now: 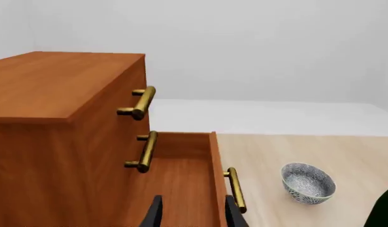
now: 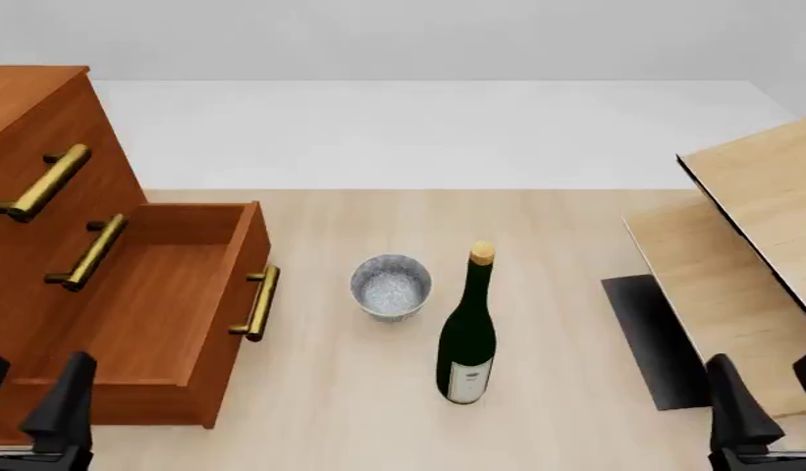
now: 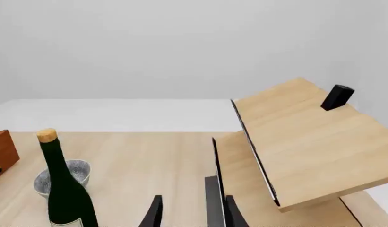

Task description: Close the bottom drawer of the cabinet and open the top drawer.

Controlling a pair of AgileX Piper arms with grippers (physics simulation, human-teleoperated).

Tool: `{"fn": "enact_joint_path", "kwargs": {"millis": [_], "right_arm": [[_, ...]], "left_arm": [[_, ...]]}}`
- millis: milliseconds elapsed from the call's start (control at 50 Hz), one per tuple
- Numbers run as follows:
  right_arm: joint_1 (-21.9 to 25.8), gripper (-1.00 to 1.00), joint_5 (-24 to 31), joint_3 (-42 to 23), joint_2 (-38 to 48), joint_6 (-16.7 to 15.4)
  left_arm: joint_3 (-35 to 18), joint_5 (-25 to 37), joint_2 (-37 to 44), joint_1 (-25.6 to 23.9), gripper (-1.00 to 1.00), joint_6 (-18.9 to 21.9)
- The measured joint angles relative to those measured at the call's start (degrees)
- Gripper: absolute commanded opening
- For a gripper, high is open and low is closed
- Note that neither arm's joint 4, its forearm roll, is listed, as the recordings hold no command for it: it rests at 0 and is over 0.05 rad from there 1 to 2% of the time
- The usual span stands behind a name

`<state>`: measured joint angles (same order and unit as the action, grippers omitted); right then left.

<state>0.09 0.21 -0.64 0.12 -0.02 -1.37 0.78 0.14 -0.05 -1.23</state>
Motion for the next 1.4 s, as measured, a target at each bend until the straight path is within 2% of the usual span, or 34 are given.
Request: {"fn": "enact_joint_path", "kwargs": {"millis": [600, 880, 1200, 1400], "right_arm": [[0.1, 1.00, -0.3, 0.1, 0.6, 0.2], [-0.1, 1.00, -0.1, 0.2, 0.3, 0.1], [-0.4, 1.00, 0.0, 0.2, 0.1, -0.1], [-0.5, 1.00, -0.1, 0.2, 0.1, -0.1]], "left_arm": [[0.2, -1.0, 1.6, -0.4, 1.00, 0.8], [-7.7, 4.4, 3.4, -5.0, 1.00, -1.5], [-17.6, 11.3, 10.3, -12.7, 1.00, -6.3], [-21.0, 13.0, 17.3, -18.4, 1.00, -10.5]]}}
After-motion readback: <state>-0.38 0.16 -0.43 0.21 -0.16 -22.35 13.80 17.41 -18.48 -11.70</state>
